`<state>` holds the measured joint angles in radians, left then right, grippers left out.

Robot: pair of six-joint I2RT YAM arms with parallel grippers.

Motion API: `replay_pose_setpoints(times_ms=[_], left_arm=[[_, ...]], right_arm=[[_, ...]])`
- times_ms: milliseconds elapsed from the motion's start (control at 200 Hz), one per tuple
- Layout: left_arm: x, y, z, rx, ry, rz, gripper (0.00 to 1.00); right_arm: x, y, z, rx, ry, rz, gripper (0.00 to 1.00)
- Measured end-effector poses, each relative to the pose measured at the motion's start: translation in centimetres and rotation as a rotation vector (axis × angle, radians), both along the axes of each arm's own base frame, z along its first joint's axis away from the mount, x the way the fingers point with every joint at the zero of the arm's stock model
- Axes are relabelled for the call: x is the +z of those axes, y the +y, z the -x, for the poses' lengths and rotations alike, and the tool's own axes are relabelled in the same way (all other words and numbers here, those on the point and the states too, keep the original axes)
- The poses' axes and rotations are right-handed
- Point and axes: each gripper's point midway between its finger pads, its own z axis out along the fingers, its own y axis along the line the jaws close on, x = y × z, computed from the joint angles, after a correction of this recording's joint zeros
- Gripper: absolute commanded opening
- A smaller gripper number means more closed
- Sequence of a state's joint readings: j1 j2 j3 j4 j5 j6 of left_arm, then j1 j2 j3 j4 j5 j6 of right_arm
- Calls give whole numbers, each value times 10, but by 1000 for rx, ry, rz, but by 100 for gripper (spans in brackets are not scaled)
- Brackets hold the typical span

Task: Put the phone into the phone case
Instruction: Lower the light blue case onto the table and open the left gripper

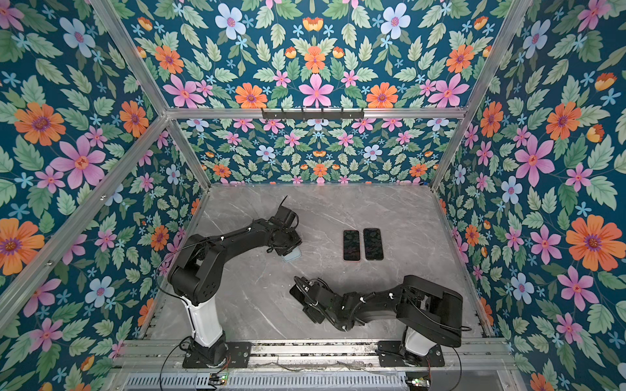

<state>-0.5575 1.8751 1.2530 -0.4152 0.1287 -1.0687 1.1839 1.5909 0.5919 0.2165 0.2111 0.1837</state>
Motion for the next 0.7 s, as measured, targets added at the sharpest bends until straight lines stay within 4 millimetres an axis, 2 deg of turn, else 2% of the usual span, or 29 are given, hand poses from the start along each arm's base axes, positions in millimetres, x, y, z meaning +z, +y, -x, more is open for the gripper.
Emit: replay_pose_setpoints(times_ms=[115,240,410,540,615,700], left_arm=[[16,1,4,-36,-46,17,59],[30,4,22,-101,-83,56,57],[20,13,56,-169,-55,119,54],[20,18,71,-205,-63,168,55],[18,26,80,-214,-65,191,57],[6,39,90,-193,-50,223,58]], right_arm=[[1,4,-3,-7,-6,-18,68],[2,4,-7,-26,-3,-35,68],[3,6,-11,-44,-6,-62,68],[3,6,-12,-58,-9,-86,68],[3,6,-13,-63,-13,-101,68],[4,6,-13,-69,-14,-114,68]])
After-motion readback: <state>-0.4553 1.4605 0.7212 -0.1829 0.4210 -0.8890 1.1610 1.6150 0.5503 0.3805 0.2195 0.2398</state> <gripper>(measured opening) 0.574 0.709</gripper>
